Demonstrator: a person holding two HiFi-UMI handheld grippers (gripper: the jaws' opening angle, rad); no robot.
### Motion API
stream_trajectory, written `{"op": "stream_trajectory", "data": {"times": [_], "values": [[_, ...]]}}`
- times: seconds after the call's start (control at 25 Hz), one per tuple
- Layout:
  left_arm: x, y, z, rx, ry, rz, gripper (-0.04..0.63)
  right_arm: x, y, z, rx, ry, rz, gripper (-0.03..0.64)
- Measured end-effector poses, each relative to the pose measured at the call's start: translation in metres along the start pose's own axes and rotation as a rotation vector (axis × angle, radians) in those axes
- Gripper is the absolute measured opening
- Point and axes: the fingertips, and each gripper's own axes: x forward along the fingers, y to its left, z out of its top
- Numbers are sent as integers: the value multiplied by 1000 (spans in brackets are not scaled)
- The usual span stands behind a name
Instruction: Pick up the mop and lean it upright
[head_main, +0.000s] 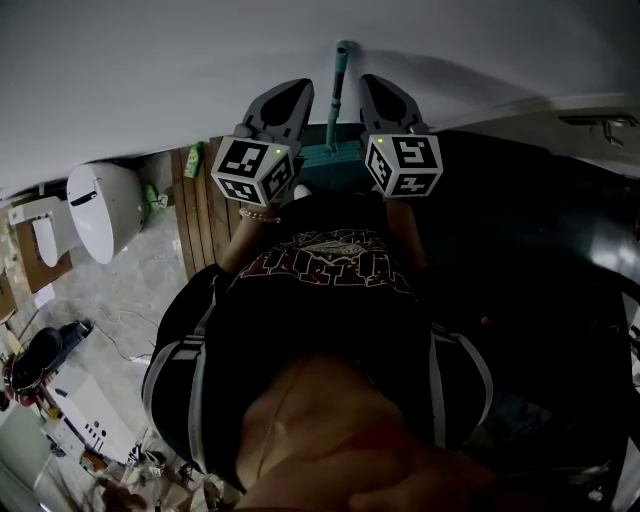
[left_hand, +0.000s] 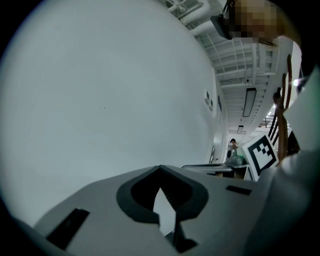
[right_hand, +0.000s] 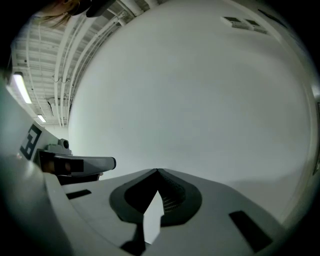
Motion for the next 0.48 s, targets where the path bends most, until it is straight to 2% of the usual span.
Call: {"op": "stream_trajectory", "data": {"times": [0.48], "values": [[-4, -24, -7, -2, 10, -23, 37, -35, 22, 0, 0, 1, 35, 18]]}}
